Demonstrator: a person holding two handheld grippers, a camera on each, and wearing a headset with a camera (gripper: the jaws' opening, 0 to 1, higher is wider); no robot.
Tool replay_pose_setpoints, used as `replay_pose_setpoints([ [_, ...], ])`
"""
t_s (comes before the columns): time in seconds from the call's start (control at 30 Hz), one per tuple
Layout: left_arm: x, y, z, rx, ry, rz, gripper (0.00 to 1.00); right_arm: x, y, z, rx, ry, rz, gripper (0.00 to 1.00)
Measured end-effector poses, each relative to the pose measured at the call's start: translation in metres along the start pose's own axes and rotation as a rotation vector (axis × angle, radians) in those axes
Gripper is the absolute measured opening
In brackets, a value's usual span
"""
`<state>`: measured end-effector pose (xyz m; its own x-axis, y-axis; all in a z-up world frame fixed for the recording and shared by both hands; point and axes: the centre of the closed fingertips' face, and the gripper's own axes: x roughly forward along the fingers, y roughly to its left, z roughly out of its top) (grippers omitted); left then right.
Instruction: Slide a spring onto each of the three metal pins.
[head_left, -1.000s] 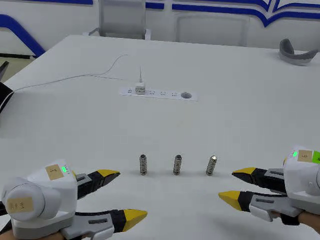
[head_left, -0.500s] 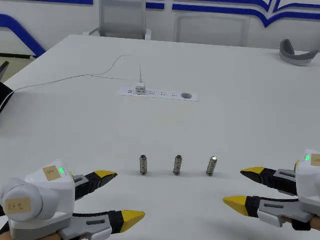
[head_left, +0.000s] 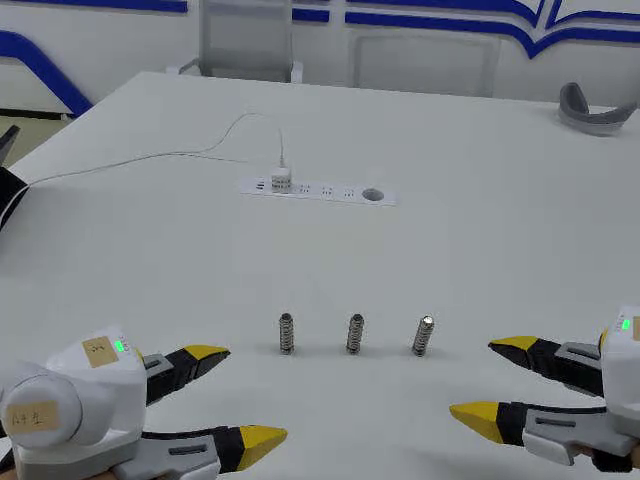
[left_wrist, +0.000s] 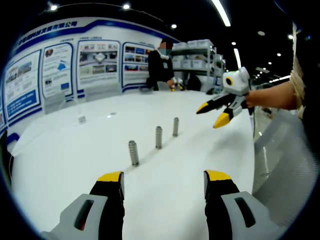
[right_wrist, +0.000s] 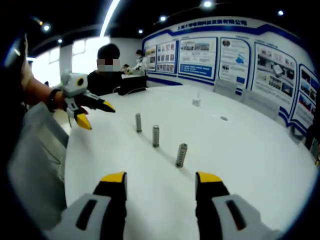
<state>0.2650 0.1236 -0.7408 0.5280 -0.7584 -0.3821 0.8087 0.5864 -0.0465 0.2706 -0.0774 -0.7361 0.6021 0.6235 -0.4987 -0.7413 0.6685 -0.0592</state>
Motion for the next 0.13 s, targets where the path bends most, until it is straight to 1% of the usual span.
replay_pose_setpoints([
  [0.13,-0.0009,0.0001,-0.0006,-0.001,0.000,0.003,0.66,-0.0005,-0.0007,0.0003,-0.001,-0.003,-0.004,0.58],
])
